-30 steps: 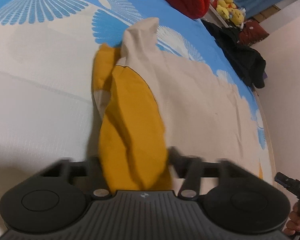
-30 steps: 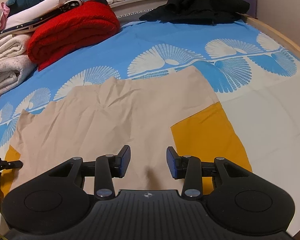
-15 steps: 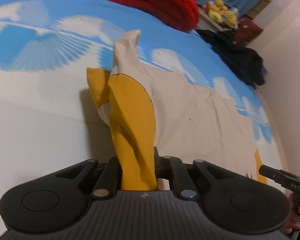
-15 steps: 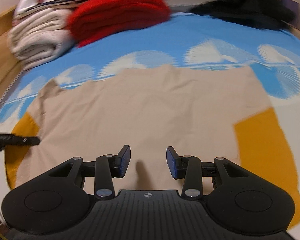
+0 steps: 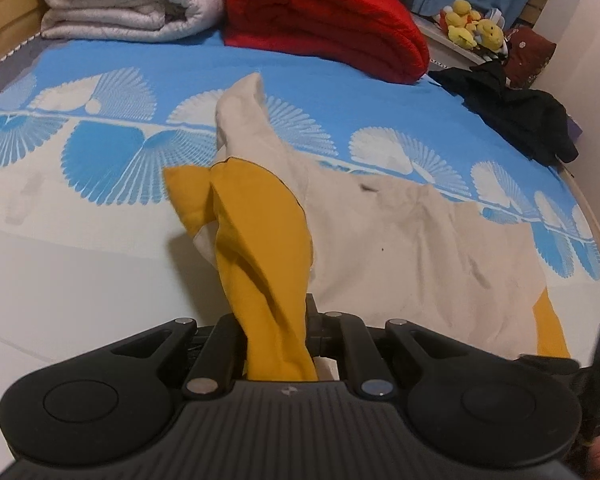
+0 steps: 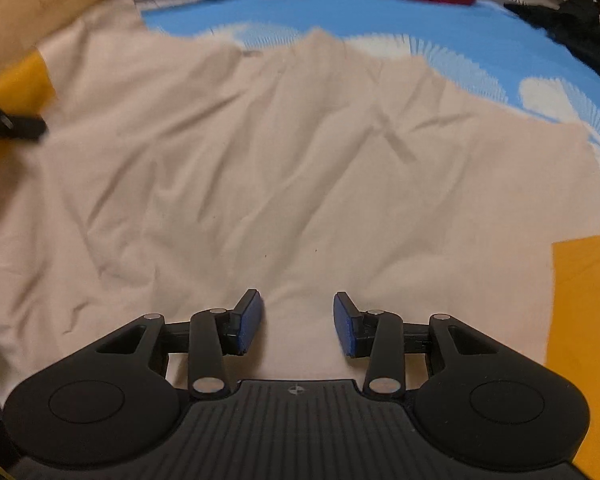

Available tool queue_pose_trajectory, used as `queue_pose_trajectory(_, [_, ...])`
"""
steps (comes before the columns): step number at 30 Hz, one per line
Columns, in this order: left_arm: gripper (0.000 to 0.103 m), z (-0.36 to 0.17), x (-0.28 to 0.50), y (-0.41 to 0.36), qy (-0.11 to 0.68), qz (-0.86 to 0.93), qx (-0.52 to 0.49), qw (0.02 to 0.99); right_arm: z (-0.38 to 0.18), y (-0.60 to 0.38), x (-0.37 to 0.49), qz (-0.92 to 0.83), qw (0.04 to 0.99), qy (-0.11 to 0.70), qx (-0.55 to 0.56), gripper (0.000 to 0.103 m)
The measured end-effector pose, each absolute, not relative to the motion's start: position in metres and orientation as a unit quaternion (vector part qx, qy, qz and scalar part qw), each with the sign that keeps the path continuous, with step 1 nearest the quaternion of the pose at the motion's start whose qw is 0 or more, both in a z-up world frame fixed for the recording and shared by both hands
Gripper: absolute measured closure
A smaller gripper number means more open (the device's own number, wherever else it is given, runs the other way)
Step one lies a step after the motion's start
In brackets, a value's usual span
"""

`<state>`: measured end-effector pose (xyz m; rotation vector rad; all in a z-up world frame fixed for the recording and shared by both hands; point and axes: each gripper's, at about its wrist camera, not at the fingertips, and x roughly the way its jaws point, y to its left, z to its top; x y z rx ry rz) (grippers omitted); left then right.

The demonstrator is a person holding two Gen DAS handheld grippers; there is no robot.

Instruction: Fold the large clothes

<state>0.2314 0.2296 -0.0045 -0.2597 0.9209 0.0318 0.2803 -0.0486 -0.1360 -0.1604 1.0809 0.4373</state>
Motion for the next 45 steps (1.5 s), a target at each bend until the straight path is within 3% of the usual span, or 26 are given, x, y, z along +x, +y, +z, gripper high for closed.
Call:
queue_pose_trajectory(7, [0.093,0.021,0.247,0.183,0.42,-0.005,-0.109,0.901,-0.127,-0.052,0.286,0.216,0.834,0.503,-0.063,0.06])
queue_pose_trajectory(10, [0.093,0.031,0.255,0.147,0.411,-0.024,-0.088,0.907,-0.096,-0.084,0.28,0.22,0.861,0.458,-0.013,0.06])
queue_pose_trajectory(14, [0.093,0.043,0.268,0.075,0.4,-0.054,-0.064,0.913,-0.061,-0.15,0.27,0.207,0.892,0.398,0.063,0.058])
queue_pose_trajectory(23, [0.094,0.017,0.282,-0.133,0.392,-0.054,0.06,0.917,-0.037,-0.288,0.253,0.097,0.919,0.365,0.112,0.058])
queue_pose_trajectory(25, [0.085,0.001,0.276,-0.178,0.393,-0.058,0.098,0.912,-0.042,-0.315,0.256,0.067,0.922,0.362,0.116,0.058])
queue_pose_trajectory(26, [0.076,-0.009,0.273,-0.198,0.401,-0.071,0.11,0.907,-0.042,-0.327,0.254,0.05,0.924,0.361,0.116,0.058])
queue_pose_trajectory(27, [0.061,-0.018,0.269,-0.213,0.407,-0.095,0.115,0.901,-0.043,-0.339,0.254,0.032,0.925,0.361,0.117,0.058])
queue_pose_trajectory(29, [0.053,-0.025,0.262,-0.232,0.421,-0.171,0.103,0.885,-0.047,-0.357,0.256,0.003,0.924,0.363,0.121,0.058])
queue_pose_trajectory(31, [0.042,-0.016,0.256,-0.234,0.431,-0.22,0.066,0.872,-0.052,-0.37,0.261,-0.018,0.92,0.368,0.131,0.058])
queue_pose_trajectory(35, [0.042,0.031,0.249,-0.186,0.38,-0.258,-0.039,0.887,-0.059,-0.381,0.262,-0.021,0.91,0.377,0.174,0.058])
queue_pose_trajectory(37, [0.035,0.048,0.251,-0.155,0.361,-0.255,-0.077,0.894,-0.06,-0.373,0.266,-0.003,0.907,0.376,0.189,0.058])
queue_pose_trajectory(45, [0.034,0.036,0.28,0.009,0.388,-0.1,-0.103,0.91,-0.066,-0.329,0.281,0.087,0.87,0.398,0.278,0.046])
